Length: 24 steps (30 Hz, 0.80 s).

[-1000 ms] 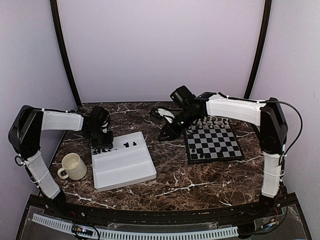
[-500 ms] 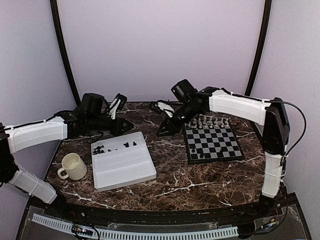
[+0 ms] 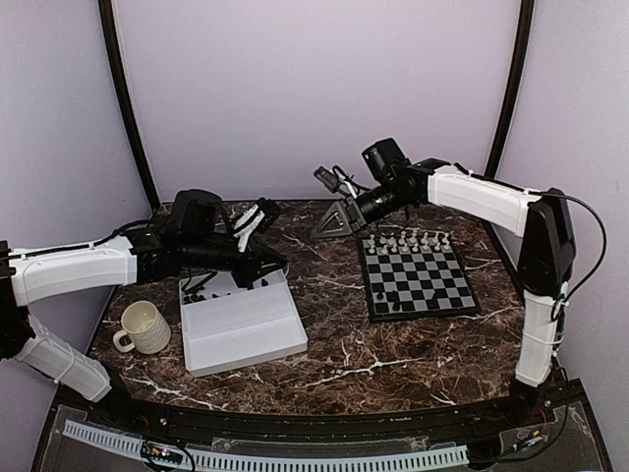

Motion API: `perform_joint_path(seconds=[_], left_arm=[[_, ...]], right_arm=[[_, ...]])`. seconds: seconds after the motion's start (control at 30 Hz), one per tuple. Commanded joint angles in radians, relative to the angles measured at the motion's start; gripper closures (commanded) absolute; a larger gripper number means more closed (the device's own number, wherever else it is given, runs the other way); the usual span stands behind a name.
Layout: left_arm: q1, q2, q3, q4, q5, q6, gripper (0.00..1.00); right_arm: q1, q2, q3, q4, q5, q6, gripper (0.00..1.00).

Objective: Set up the chess pieces on the board
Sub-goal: Pass from the left arm to the right

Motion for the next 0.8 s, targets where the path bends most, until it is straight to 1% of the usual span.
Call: perform_joint_path(seconds=[0.0,0.03,0.1,0.4,0.77], left_arm=[[-0.057,-0.033,0.022,-0.015,-0.080,0.128,0.92],[-0.072,-0.030,0.028,-0.023,-0.105,0.139,0.92],[-0.090,-0.024,0.035,-0.029,-0.135,0.164,0.92],[-0.122,-0.003,0.043,-0.030,-0.184,0.184,0.92],[-0.134,-0.001,0.040,-0.025,-0.187,0.189,0.91]], right_arm=[[0.008,-0.009,-0.074,0.189,-0.230,0.232,0.60],[0.009,-0.007,-0.088,0.234,-0.257,0.267,0.60],[0.012,-0.001,-0.100,0.253,-0.272,0.298,0.59],[0.038,0.006,-0.141,0.240,-0.244,0.279,0.59],[0.075,0.061,-0.115,0.231,-0.242,0.289,0.67]])
